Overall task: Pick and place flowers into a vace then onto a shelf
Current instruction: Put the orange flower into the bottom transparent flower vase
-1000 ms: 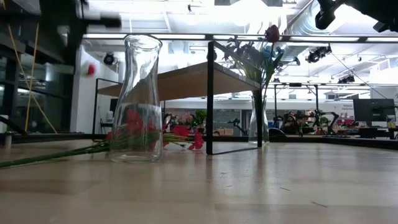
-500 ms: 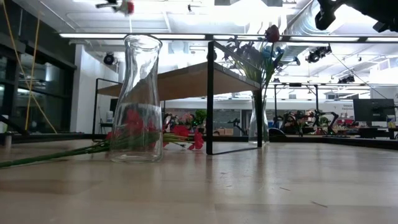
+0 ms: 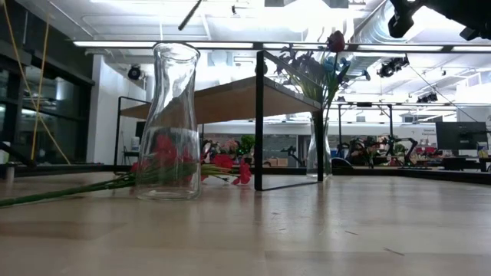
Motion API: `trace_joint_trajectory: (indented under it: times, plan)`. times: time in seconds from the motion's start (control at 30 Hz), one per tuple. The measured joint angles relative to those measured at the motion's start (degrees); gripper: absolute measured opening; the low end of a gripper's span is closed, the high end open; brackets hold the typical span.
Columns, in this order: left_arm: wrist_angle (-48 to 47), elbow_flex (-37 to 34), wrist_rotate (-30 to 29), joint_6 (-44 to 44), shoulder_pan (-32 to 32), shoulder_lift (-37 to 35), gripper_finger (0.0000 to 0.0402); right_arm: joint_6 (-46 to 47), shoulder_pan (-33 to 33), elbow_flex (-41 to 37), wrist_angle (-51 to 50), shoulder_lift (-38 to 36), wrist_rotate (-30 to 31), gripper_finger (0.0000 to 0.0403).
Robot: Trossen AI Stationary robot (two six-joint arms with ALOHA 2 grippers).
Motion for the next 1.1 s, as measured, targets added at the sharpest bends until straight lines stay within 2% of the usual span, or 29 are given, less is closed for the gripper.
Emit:
trace_joint_trajectory:
  times: [0.3, 0.47, 0.9, 1.1]
  plan:
    - [1.93, -0.02, -9.35, -1.22, -6.28, 3.36, 0.0019, 0.0, -0.01, 0.0, -0.17, 0.0, 0.0, 0.0279]
    - [4.23, 0.02, -12.04, -1.36, -9.04, 4.62, 0.0019, 0.0, -0.01, 0.0, -0.2, 0.0, 0.13, 0.0279]
    - [3.07, -1.3, -12.74, -2.63, -9.56, 6.7, 0.0019, 0.0, 0.0, 0.0, -0.43, 0.0, 0.85, 0.0279]
    - [1.98, -1.31, -11.04, -2.62, -9.58, 6.7, 0.0019, 0.0, 0.01, 0.0, -0.72, 0.0, 0.83, 0.0279]
